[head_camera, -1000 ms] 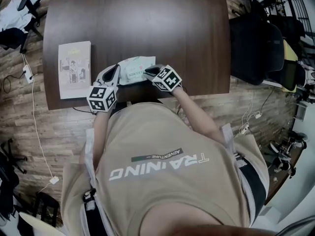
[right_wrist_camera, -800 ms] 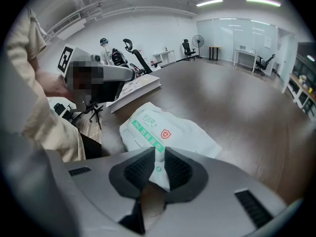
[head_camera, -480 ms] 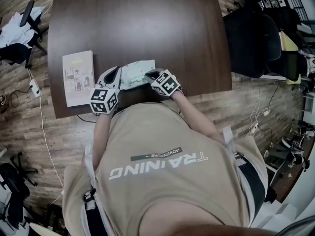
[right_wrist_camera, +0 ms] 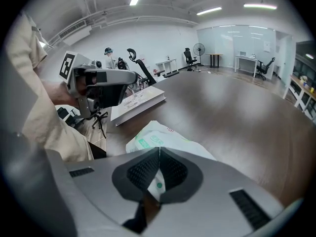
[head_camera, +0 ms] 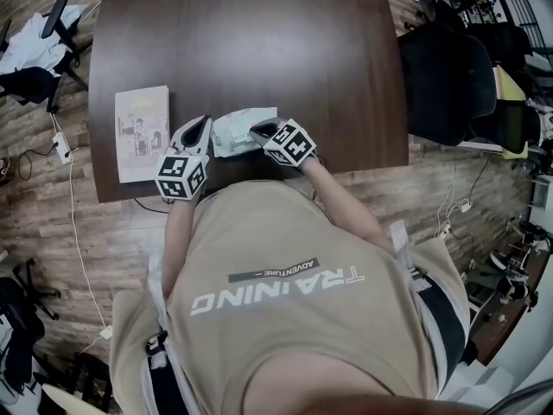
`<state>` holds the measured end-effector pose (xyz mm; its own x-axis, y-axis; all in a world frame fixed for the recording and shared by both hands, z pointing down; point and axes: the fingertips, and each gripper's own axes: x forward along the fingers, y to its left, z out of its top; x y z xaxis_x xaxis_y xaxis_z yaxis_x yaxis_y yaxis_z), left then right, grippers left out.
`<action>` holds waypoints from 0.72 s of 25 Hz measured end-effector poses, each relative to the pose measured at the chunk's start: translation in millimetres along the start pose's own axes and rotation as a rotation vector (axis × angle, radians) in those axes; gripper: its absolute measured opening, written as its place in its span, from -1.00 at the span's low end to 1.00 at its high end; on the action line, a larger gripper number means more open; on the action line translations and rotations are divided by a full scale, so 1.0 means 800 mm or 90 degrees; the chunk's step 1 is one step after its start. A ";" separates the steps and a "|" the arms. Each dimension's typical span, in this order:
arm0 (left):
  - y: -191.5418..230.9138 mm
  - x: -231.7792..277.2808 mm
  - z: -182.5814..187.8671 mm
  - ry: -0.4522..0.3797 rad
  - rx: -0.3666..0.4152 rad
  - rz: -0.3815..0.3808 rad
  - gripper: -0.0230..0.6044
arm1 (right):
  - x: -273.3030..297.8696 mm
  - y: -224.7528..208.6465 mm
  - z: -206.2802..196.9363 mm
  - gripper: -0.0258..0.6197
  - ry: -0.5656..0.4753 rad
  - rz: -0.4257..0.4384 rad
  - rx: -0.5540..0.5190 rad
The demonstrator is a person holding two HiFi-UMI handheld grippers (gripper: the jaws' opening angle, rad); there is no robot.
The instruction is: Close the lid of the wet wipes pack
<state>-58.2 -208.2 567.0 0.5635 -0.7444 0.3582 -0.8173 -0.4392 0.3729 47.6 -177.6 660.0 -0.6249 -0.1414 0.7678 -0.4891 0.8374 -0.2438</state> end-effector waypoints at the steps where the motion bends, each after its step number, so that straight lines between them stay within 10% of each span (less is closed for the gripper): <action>1: 0.001 0.000 -0.001 0.001 -0.002 0.000 -0.91 | 0.003 0.000 -0.001 -0.88 0.006 0.003 -0.001; 18: 0.010 0.019 -0.015 0.023 -0.019 -0.017 -0.91 | 0.029 -0.003 -0.017 -0.87 0.068 0.013 0.004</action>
<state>-54.5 -217.0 585.4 0.5892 -0.7142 0.3779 -0.7984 -0.4428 0.4080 42.5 -175.6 686.2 -0.5665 -0.0668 0.8214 -0.4807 0.8363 -0.2635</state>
